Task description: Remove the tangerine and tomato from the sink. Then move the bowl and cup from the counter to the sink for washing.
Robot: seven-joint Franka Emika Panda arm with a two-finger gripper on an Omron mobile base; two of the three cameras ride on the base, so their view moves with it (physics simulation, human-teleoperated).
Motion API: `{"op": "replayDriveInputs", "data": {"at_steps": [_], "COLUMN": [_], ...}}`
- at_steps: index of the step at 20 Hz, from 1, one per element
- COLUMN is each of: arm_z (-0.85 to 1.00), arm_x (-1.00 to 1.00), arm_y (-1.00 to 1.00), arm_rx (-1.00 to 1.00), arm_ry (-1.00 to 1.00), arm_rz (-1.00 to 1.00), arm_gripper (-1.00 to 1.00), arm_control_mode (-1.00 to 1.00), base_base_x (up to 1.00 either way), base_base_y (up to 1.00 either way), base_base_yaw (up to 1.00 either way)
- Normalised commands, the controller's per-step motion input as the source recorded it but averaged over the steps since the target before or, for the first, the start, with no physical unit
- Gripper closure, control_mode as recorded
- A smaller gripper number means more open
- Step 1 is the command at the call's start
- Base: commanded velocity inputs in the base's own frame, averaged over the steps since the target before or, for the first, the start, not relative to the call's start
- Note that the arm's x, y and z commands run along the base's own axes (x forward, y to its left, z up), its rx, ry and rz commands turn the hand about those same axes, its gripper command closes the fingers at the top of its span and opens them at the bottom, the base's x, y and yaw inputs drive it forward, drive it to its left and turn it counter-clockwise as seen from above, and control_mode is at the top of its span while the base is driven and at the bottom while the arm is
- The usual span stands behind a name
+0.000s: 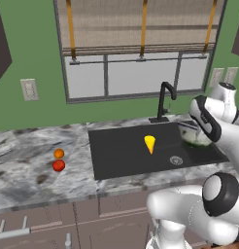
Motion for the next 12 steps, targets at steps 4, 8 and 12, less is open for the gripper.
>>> {"op": "replayDriveInputs", "data": {"at_steps": [4,8,12], "arm_z": [-0.23,-0.22,-0.22], "arm_x": [0.23,0.26,0.28], "arm_y": [0.1,0.06,0.0], "arm_rx": [0.0,0.0,0.0], "arm_ry": [0.0,0.0,0.0], "arm_rz": [0.0,0.0,0.0], "arm_gripper": [1.0,1.0,1.0], "arm_control_mode": [-1.0,-1.0,-1.0], "base_base_x": [0.0,0.0,0.0], "base_base_y": [0.0,0.0,0.0], "base_base_yaw": [0.0,0.0,0.0]}}
